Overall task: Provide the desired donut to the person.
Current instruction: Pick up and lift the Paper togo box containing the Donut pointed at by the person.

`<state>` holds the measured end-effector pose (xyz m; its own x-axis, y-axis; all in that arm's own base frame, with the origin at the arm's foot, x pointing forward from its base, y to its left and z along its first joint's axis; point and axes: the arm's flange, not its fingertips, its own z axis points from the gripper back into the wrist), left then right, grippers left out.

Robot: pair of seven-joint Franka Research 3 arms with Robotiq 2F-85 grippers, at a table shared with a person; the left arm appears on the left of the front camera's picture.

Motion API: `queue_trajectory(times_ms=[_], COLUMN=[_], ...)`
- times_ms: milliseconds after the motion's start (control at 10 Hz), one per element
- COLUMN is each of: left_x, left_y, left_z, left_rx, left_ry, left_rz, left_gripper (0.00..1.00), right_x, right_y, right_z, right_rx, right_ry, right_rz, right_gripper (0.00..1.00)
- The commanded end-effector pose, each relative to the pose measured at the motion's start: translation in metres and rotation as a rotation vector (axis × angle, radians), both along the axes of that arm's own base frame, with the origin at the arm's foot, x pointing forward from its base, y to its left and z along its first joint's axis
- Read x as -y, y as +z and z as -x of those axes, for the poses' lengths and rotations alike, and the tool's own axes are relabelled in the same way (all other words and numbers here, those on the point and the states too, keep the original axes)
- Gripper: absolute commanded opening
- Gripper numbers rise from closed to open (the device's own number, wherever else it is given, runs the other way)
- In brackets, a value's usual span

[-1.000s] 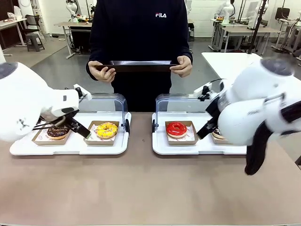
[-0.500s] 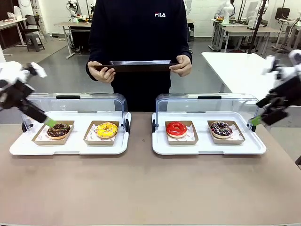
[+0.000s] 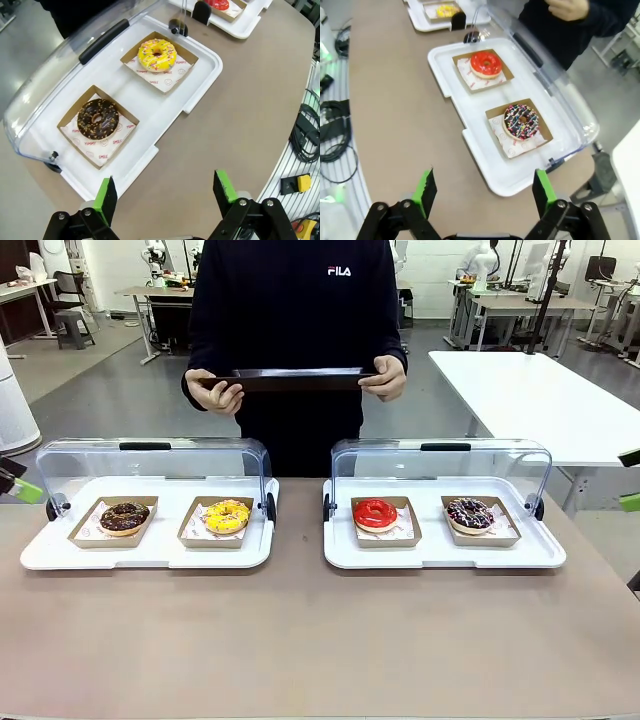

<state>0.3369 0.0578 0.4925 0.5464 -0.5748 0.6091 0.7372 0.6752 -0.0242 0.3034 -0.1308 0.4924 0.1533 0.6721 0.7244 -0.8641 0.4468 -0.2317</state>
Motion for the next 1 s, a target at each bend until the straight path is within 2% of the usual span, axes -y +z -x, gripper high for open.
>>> queue_trajectory(times_ms=[0, 300, 600, 900], left_x=[0.013, 0.001, -0.003, -0.003], left_y=[-0.045, -0.042, -0.042, -0.038], left_z=[0.056, 0.062, 0.065, 0.065], left_rx=[0.032, 0.066, 0.161, 0.222], left_ry=[-0.039, -0.064, -0.075, -0.065], left_rz=[0.024, 0.024, 0.049, 0.059], left_gripper=[1.0, 1.0, 1.0, 1.0], right_x=[-0.042, -0.04, -0.04, -0.038], right_y=[-0.073, -0.074, -0.072, -0.068], right_z=[0.065, 0.065, 0.064, 0.065], right_rx=[0.022, 0.039, 0.109, 0.156], right_ry=[0.018, 0.056, 0.086, 0.075], right_rz=[-0.052, -0.084, -0.114, -0.123], right_gripper=[1.0, 1.0, 1.0, 1.0])
